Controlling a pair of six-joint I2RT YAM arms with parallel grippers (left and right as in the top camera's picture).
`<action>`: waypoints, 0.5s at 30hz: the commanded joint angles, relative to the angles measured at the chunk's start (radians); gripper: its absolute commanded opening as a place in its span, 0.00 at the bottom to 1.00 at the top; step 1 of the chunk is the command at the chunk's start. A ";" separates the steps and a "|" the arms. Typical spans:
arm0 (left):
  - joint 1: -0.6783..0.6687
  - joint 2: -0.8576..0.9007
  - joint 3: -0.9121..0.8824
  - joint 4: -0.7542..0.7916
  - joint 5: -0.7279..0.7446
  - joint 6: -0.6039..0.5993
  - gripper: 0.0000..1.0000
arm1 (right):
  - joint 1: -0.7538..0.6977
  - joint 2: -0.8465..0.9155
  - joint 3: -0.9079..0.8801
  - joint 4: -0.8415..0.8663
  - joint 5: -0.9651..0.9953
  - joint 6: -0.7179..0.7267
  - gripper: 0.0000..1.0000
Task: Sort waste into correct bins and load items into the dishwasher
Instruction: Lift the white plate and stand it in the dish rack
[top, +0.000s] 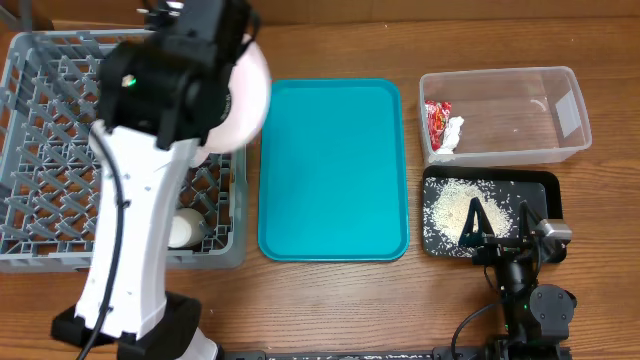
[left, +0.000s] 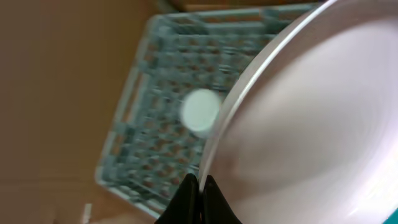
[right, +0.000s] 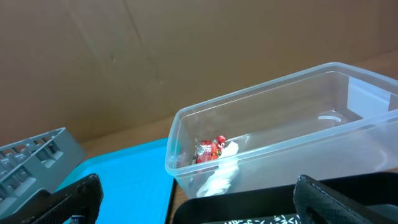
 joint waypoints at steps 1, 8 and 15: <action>0.072 -0.003 0.000 0.001 -0.262 0.009 0.04 | -0.004 -0.010 -0.011 0.005 0.005 0.000 1.00; 0.274 -0.002 -0.126 0.001 -0.360 -0.026 0.04 | -0.004 -0.010 -0.011 0.005 0.005 0.000 1.00; 0.392 -0.002 -0.381 0.154 -0.416 -0.088 0.04 | -0.004 -0.010 -0.011 0.005 0.005 0.000 1.00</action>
